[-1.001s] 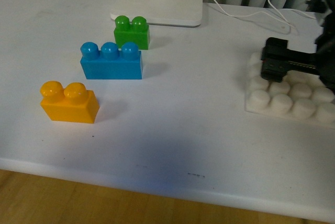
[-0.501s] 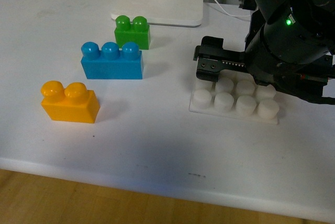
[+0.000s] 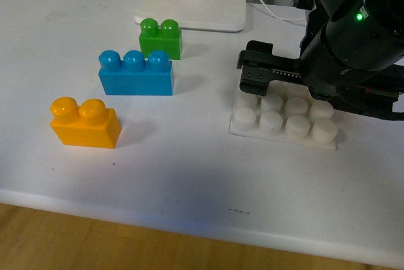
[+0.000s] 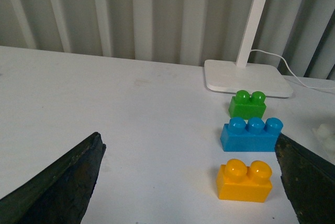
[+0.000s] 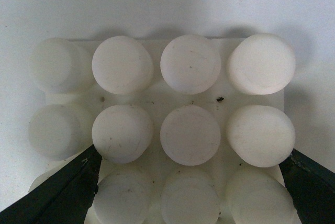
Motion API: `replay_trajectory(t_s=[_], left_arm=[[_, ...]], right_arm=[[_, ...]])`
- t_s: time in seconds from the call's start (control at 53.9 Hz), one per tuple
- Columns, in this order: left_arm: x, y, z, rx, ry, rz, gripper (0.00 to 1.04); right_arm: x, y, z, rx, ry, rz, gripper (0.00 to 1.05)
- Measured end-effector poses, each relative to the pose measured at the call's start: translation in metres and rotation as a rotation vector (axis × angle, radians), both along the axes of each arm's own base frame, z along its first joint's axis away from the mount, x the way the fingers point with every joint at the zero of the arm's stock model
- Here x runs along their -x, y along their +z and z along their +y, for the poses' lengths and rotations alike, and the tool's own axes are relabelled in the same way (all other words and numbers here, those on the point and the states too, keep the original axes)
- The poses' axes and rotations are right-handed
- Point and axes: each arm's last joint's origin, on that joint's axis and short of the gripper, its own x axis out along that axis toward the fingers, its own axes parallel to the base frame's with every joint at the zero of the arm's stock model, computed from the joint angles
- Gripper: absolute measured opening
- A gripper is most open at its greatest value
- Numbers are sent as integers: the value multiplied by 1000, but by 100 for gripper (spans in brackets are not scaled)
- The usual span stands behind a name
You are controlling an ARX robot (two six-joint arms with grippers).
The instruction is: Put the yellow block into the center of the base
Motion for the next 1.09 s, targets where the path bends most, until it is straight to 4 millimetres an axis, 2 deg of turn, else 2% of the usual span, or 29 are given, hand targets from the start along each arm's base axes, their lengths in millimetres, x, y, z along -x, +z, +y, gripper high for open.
replay_trajectory(t_s=[0.26, 0.445, 0.593, 0.779, 0.89, 1.094], left_arm=[[0, 0, 0, 0, 0, 0, 98], [0, 0, 0, 0, 0, 0, 98], [0, 0, 0, 0, 0, 0, 98], [0, 0, 0, 0, 0, 0, 98], [0, 0, 0, 0, 0, 0, 98], [0, 0, 0, 0, 0, 0, 98]], right_arm=[[1, 15, -11, -29, -7, -27, 96], [6, 52, -25, -58, -4, -127, 96], [20, 76, -40, -63, 9, -203, 96], [50, 105, -67, -81, 52, -338, 96], [78, 122, -88, -70, 79, -467, 96], [120, 132, -120, -66, 84, -619, 96]])
